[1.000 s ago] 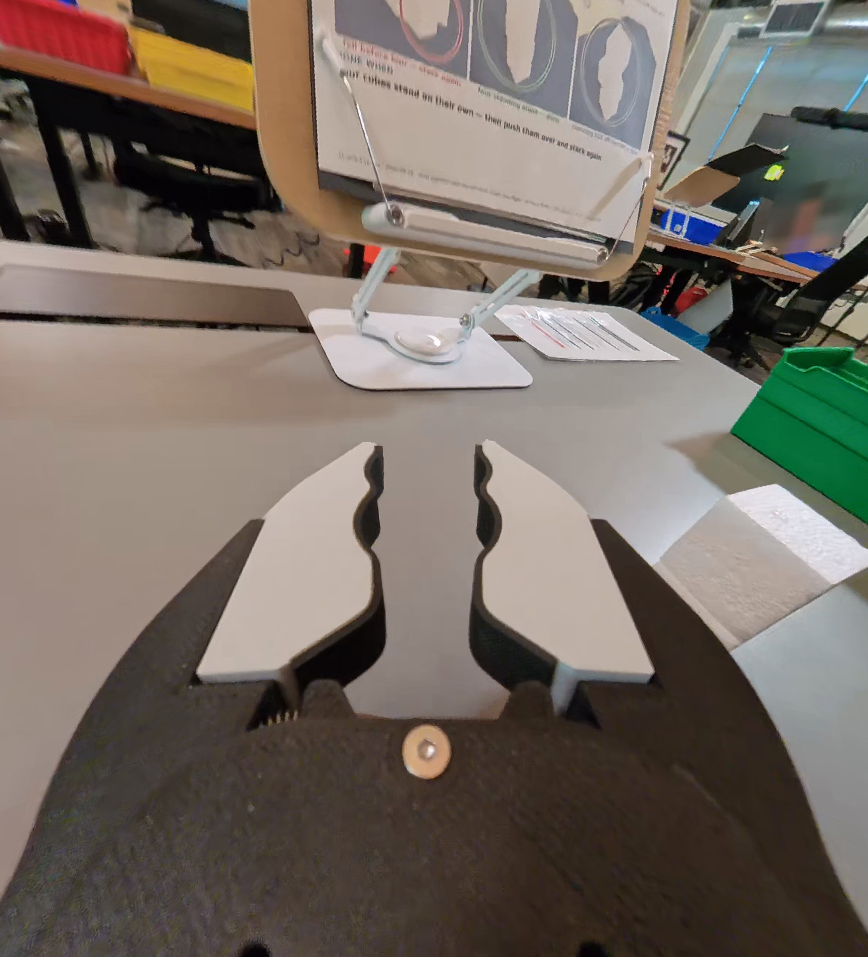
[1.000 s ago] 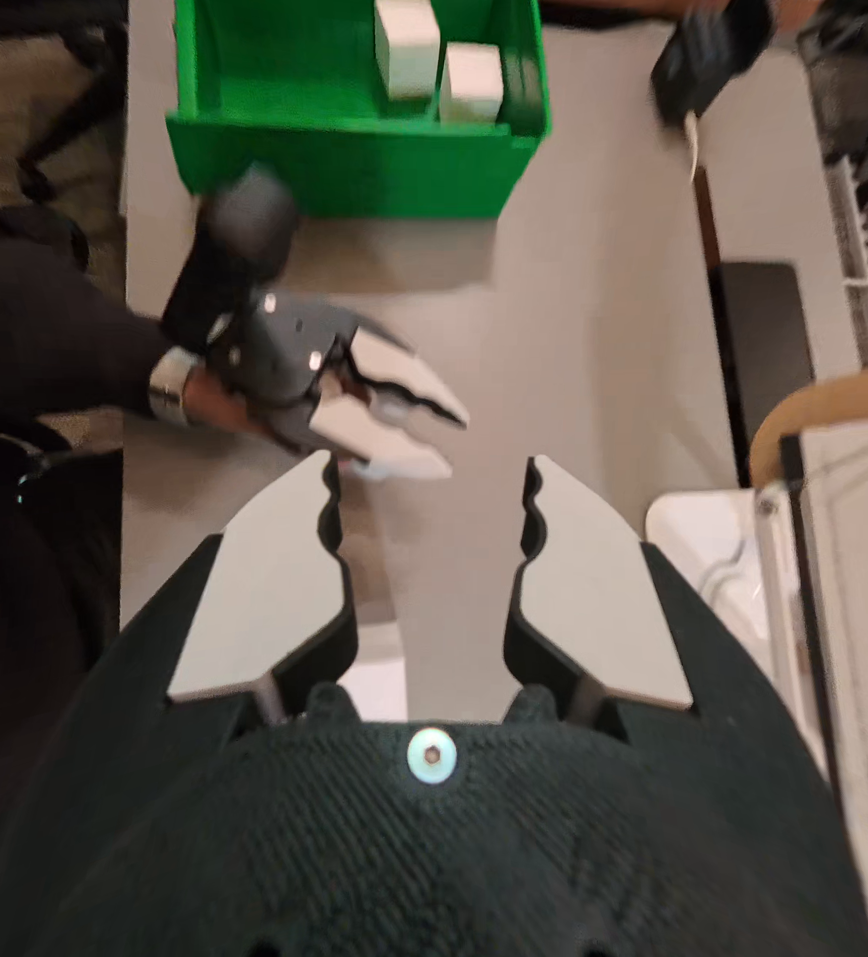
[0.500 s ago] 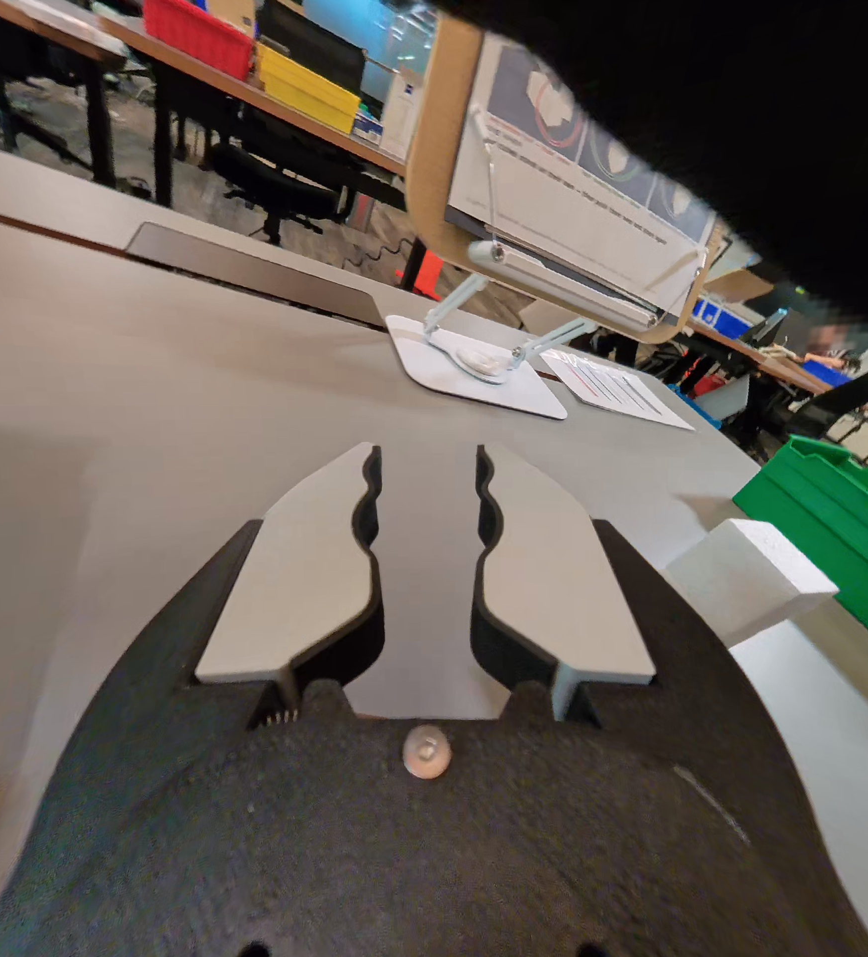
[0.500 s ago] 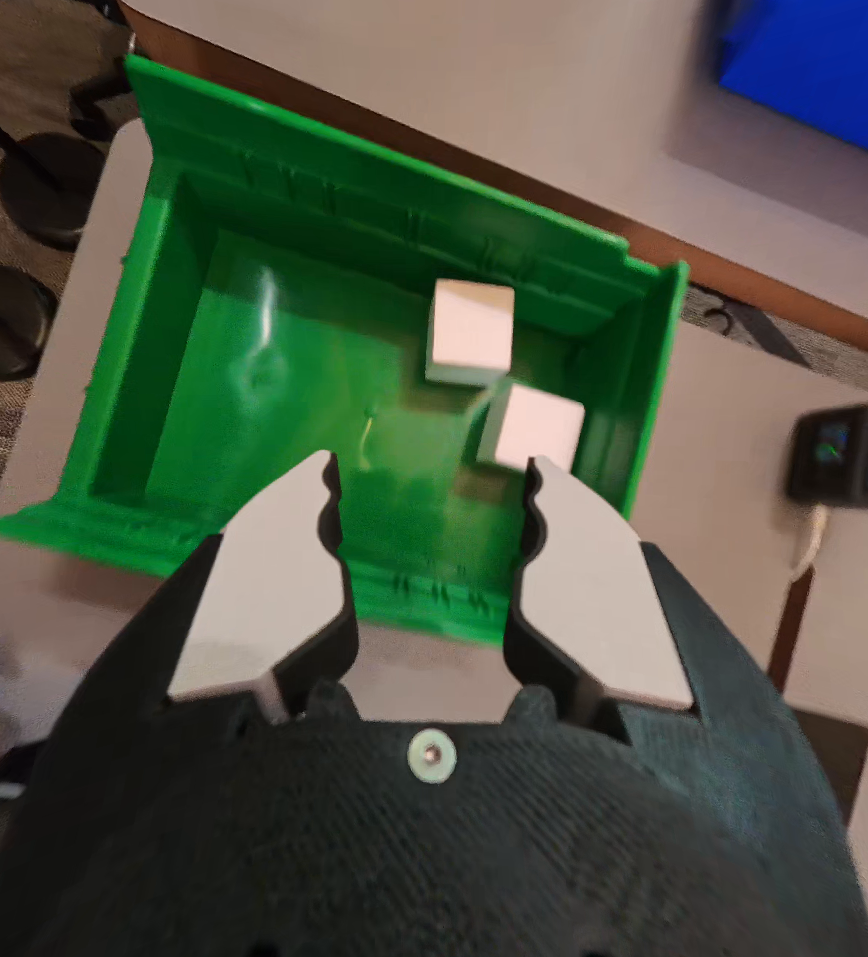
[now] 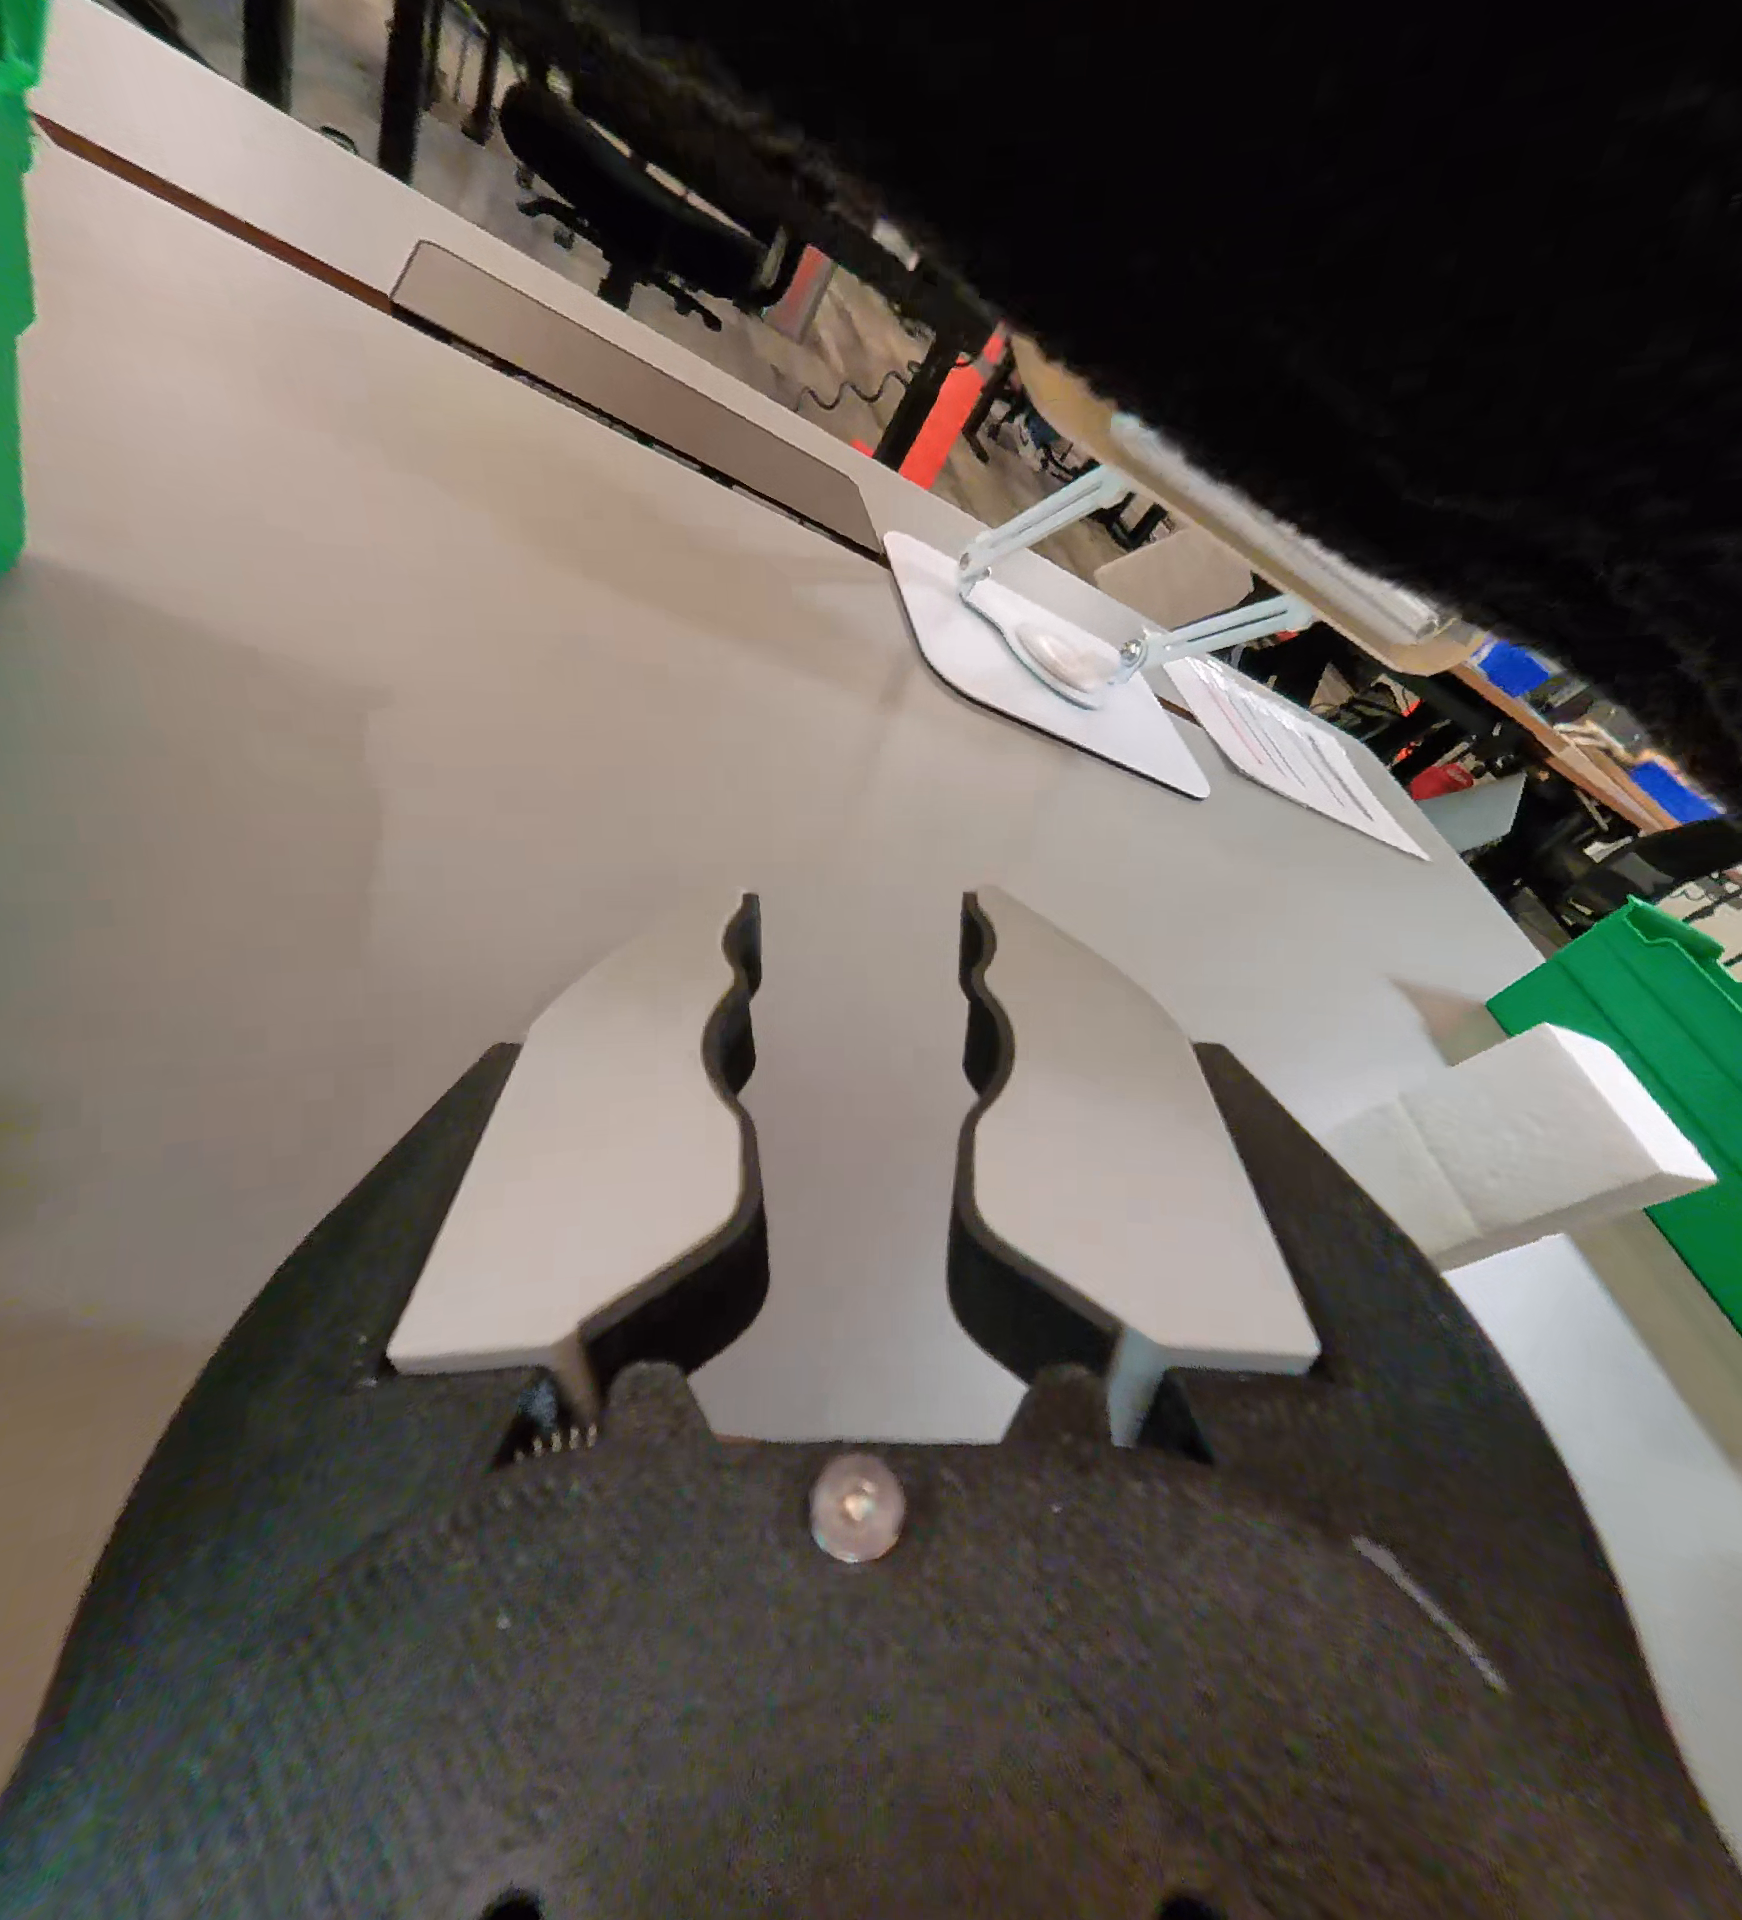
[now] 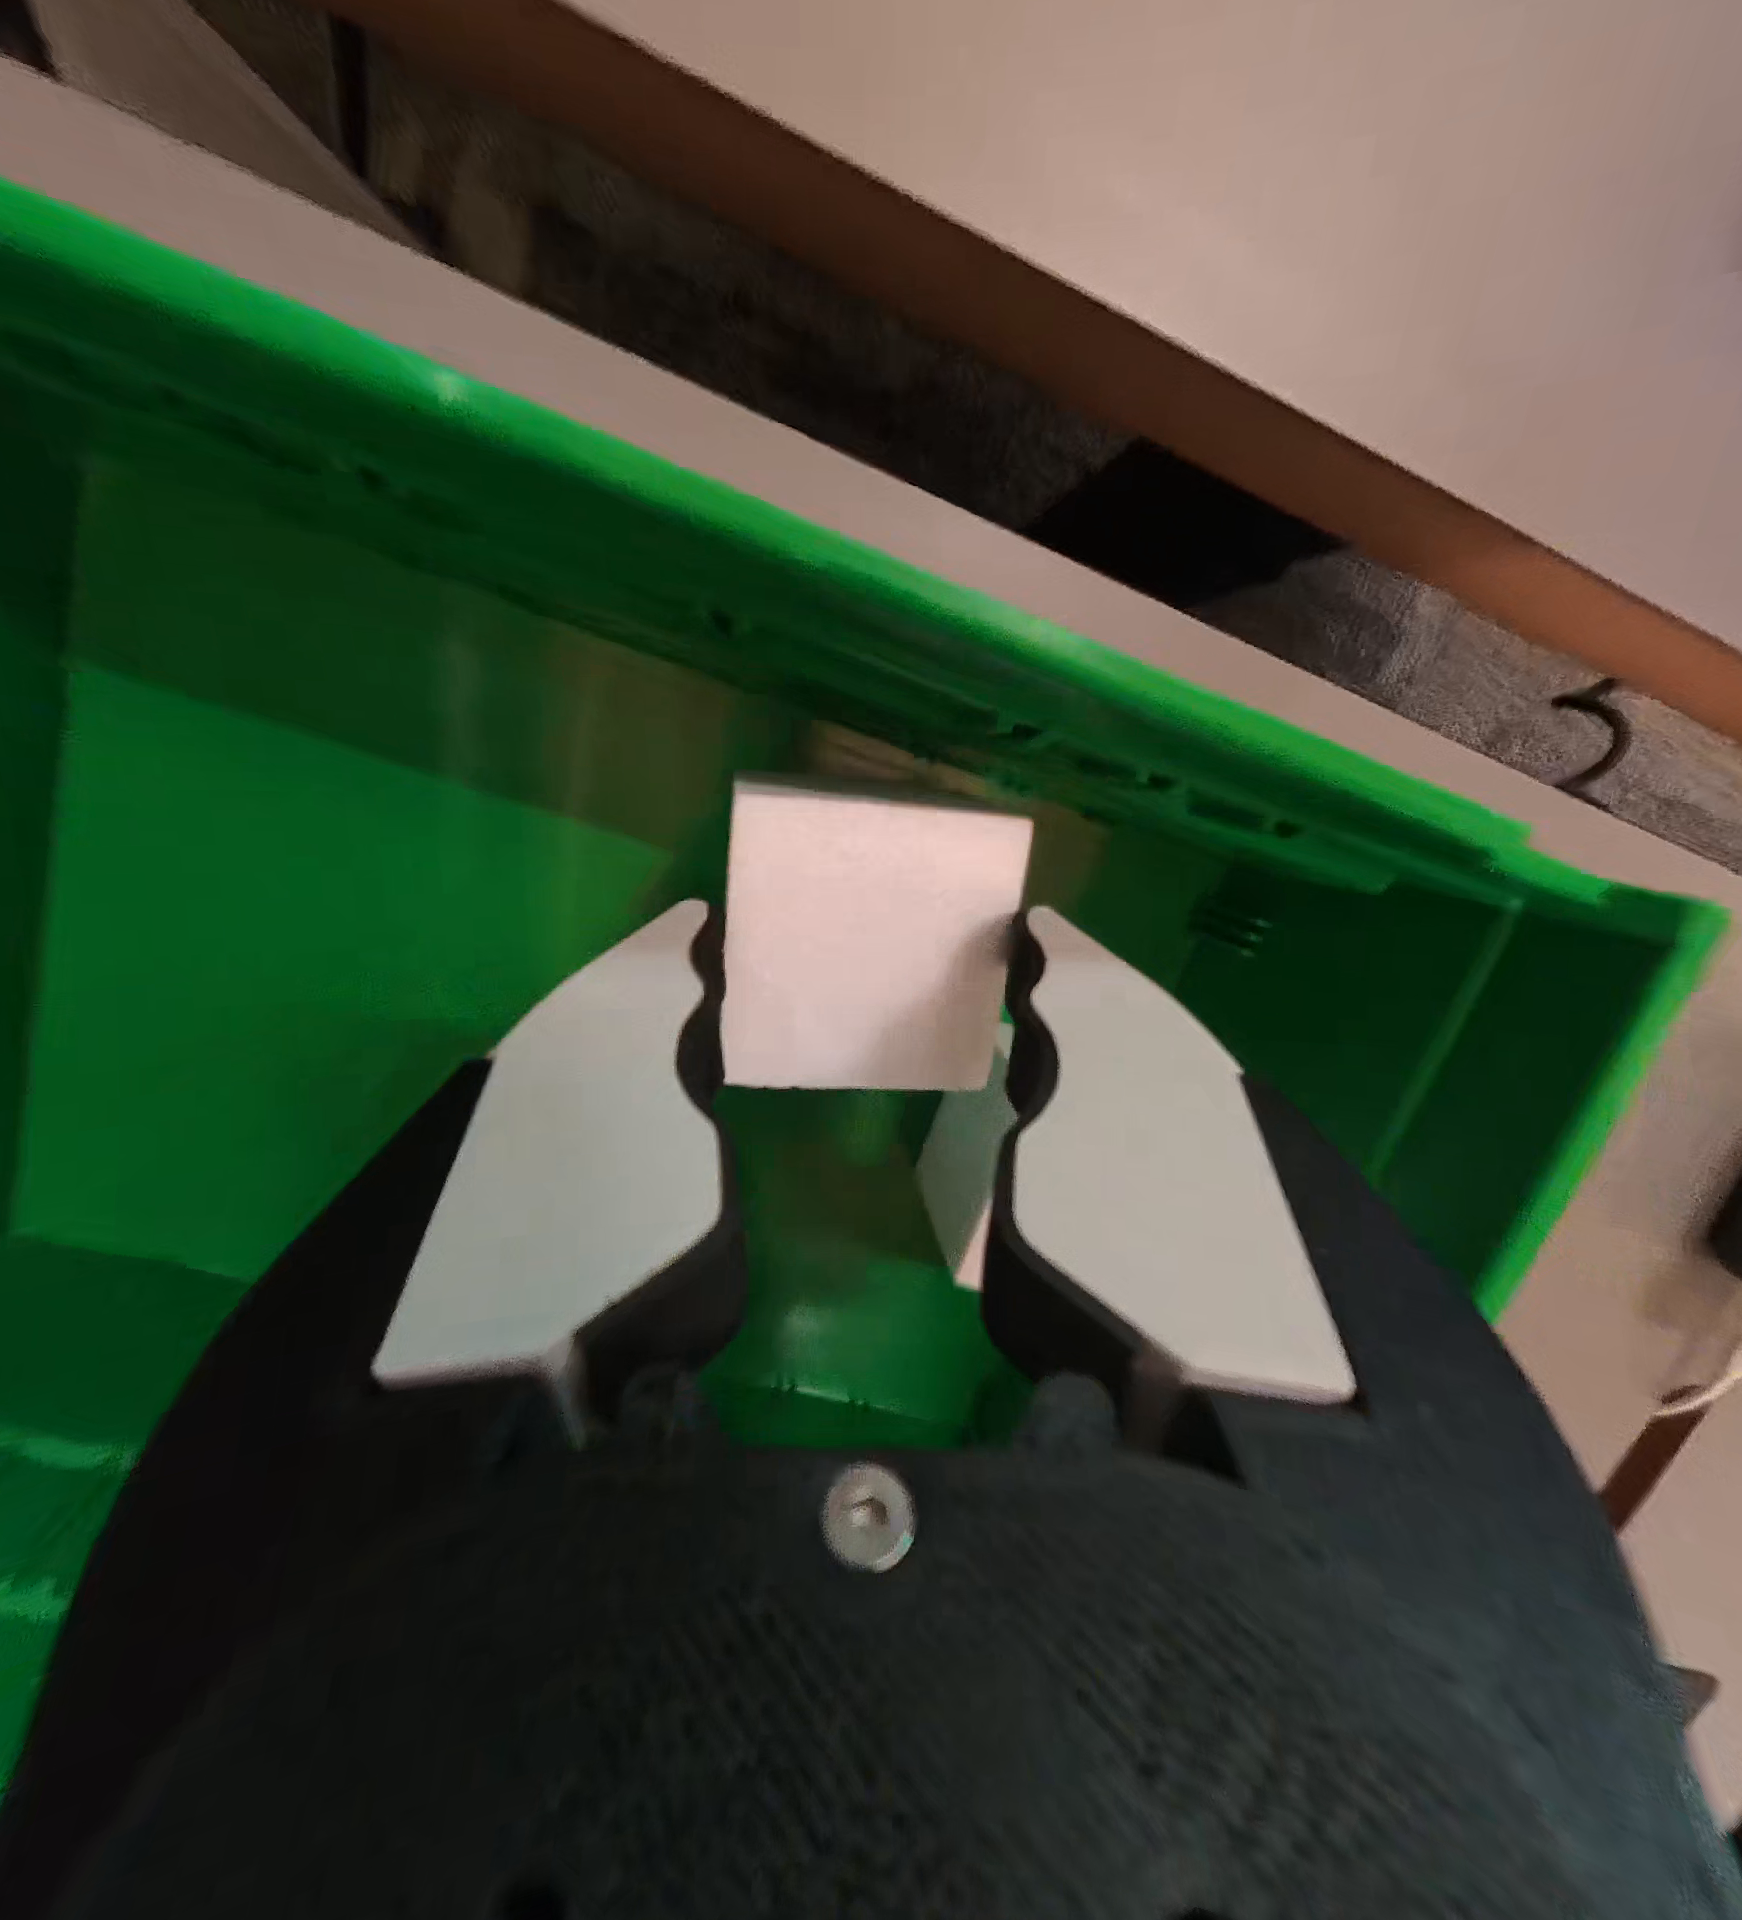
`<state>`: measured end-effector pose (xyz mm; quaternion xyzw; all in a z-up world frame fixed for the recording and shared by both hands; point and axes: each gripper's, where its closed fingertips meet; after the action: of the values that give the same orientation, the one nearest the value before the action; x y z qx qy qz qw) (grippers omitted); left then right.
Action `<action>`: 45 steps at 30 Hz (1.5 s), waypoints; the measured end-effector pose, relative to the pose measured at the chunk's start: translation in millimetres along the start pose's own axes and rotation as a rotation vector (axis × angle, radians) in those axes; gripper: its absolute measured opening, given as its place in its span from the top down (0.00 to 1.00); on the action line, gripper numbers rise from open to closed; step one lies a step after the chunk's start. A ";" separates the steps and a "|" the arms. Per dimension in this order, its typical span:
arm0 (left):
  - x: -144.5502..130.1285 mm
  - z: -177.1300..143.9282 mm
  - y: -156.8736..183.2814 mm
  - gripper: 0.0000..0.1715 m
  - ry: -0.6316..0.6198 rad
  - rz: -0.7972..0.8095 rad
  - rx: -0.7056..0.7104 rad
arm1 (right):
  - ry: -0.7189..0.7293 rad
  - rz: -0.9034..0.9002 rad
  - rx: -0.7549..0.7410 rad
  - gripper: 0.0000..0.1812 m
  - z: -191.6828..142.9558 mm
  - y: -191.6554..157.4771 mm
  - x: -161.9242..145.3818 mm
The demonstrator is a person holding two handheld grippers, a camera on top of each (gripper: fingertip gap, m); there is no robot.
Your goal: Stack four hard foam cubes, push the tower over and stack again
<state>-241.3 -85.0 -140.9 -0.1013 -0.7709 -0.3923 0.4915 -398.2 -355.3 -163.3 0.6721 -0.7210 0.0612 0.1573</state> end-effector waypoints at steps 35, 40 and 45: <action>-17.1 33.3 126.3 0.80 -0.041 0.103 -0.296 | 0.150 0.461 -0.435 0.71 -306.8 -271.2 -483.1; -39.4 25.3 134.3 0.80 -0.086 0.195 -0.285 | 0.143 0.412 -0.306 0.71 -293.8 -263.1 -460.7; -37.6 -4.6 137.0 0.81 -0.075 0.124 -0.364 | 0.081 0.383 -0.252 0.71 -287.5 -254.1 -447.5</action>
<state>-145.3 12.3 -102.3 -0.2504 -0.6974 -0.4900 0.4592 -84.4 133.2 -61.9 0.4950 -0.8304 0.0263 0.2544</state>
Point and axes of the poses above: each gripper's, where its closed fingertips meet, z out along the fingers, x out of its top, y = z × x across the jaws, and after that the axes turned 1 degree about -x, right-handed
